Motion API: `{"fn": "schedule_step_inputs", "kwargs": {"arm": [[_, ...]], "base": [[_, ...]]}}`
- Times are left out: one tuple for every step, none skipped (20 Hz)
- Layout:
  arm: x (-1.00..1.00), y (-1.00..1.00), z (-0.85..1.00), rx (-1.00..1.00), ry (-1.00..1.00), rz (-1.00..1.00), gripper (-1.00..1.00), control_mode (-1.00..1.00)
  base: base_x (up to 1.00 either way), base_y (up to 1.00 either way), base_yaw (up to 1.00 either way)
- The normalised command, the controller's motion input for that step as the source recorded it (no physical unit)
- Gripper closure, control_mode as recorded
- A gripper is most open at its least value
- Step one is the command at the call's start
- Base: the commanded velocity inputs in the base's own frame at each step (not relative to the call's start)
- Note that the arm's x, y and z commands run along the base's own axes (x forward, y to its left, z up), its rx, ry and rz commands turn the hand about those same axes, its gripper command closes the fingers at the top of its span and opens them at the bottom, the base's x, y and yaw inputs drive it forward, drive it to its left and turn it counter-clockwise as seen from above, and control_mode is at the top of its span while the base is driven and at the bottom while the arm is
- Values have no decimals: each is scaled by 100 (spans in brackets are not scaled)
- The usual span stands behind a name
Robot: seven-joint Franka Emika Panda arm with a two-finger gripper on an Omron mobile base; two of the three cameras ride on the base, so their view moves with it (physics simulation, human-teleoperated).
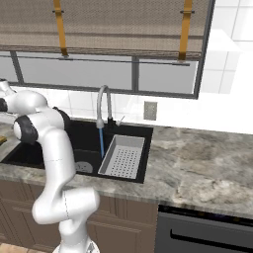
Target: Soak the sponge with water for a few seconds and then drop it inside the sink.
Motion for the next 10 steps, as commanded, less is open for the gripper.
{"fn": "schedule_step_inputs", "kwargs": {"arm": [[8, 13, 0, 0, 0, 0, -100, -100], [4, 10, 0, 0, 0, 0, -100, -100], [1, 9, 0, 0, 0, 0, -100, -100], [0, 7, -1, 0, 0, 0, -100, -100], [0, 9, -4, 0, 0, 0, -100, -100], [0, 11, -3, 0, 0, 0, -100, -100], [0, 17, -8, 0, 0, 0, -100, -100], [0, 19, -11, 0, 0, 0, -100, -100], [1, 19, -14, 0, 0, 0, -100, -100], [1, 20, -16, 0, 0, 0, -100, -100]], "base": [[0, 0, 0], [0, 0, 0], [0, 0, 0], [0, 0, 0], [0, 0, 0], [0, 0, 0], [0, 0, 0], [0, 0, 0], [0, 0, 0], [0, 0, 0]]}}
